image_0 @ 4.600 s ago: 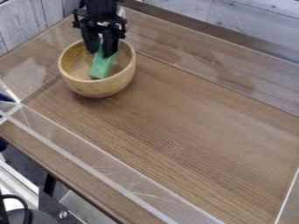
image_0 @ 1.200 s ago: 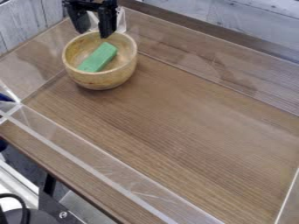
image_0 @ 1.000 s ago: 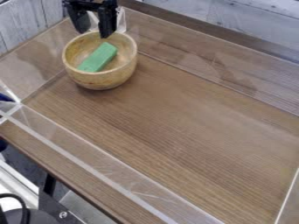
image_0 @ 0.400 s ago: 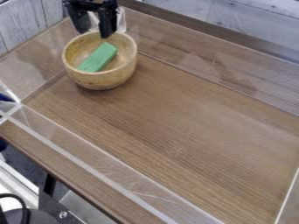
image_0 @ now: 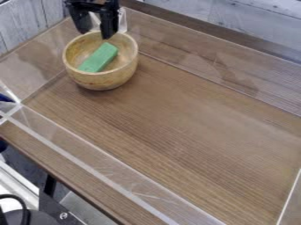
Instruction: Put the green block in the brown bowl
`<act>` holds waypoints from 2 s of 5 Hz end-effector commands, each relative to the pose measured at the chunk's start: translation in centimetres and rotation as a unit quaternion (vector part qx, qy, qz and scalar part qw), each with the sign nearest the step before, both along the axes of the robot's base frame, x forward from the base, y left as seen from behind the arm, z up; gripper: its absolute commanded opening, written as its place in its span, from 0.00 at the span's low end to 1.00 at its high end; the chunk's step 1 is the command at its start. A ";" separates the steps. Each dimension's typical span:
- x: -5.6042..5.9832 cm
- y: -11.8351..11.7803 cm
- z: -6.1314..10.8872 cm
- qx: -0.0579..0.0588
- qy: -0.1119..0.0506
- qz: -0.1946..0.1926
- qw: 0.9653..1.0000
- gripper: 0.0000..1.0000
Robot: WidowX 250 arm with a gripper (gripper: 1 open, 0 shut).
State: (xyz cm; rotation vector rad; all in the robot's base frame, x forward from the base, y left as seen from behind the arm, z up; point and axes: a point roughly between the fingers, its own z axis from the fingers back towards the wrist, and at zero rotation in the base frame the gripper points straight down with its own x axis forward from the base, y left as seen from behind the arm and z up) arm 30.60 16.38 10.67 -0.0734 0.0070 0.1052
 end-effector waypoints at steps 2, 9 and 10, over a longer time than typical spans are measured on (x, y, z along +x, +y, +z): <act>0.4 -1.6 2.0 0.011 -0.027 -0.026 0.999 1.00; -2.8 -14.9 4.8 -0.017 -0.043 -0.171 0.984 0.00; -3.2 -18.7 3.3 -0.023 -0.030 -0.203 0.978 0.00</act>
